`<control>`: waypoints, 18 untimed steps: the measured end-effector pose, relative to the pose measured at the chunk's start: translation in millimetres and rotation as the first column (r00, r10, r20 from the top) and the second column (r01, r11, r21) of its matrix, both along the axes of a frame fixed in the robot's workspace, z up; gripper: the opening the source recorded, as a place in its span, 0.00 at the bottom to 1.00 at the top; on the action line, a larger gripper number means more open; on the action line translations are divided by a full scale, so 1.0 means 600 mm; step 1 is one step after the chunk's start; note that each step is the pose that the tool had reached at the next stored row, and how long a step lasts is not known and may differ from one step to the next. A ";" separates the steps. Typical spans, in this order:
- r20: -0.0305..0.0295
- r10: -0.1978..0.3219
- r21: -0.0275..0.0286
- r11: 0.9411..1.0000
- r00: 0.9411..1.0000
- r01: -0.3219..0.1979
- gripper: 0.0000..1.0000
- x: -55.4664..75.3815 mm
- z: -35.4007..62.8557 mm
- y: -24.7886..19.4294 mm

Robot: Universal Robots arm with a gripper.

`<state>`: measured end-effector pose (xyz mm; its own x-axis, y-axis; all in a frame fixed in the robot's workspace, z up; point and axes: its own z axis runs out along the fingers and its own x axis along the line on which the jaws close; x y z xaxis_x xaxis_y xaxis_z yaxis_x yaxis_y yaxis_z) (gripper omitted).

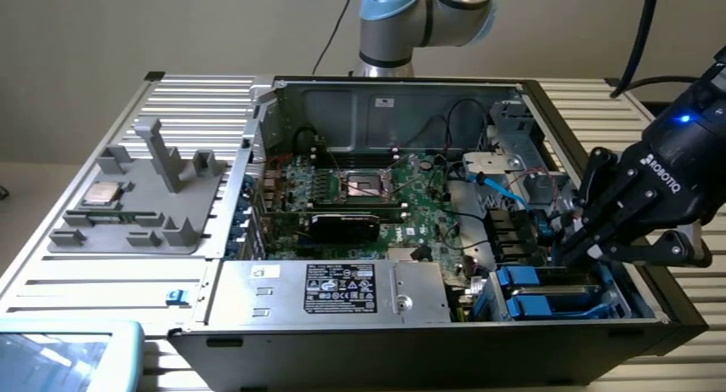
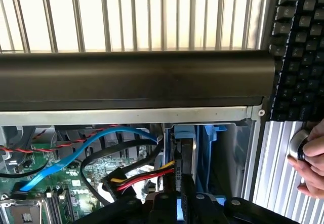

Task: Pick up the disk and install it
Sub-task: 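Insert the second disk wire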

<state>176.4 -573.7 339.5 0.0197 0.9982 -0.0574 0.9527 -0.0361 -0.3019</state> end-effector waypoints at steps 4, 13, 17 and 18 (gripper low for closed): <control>-0.002 -0.001 -0.001 1.000 1.000 0.001 0.16 0.002 -0.006 0.0019; -0.002 -0.003 -0.016 1.000 1.000 0.003 0.16 0.002 -0.013 0.0019; -0.002 -0.006 -0.027 1.000 1.000 0.006 0.16 0.002 -0.014 0.0024; -0.002 -0.007 -0.028 1.000 1.000 0.007 0.16 0.002 -0.015 0.0029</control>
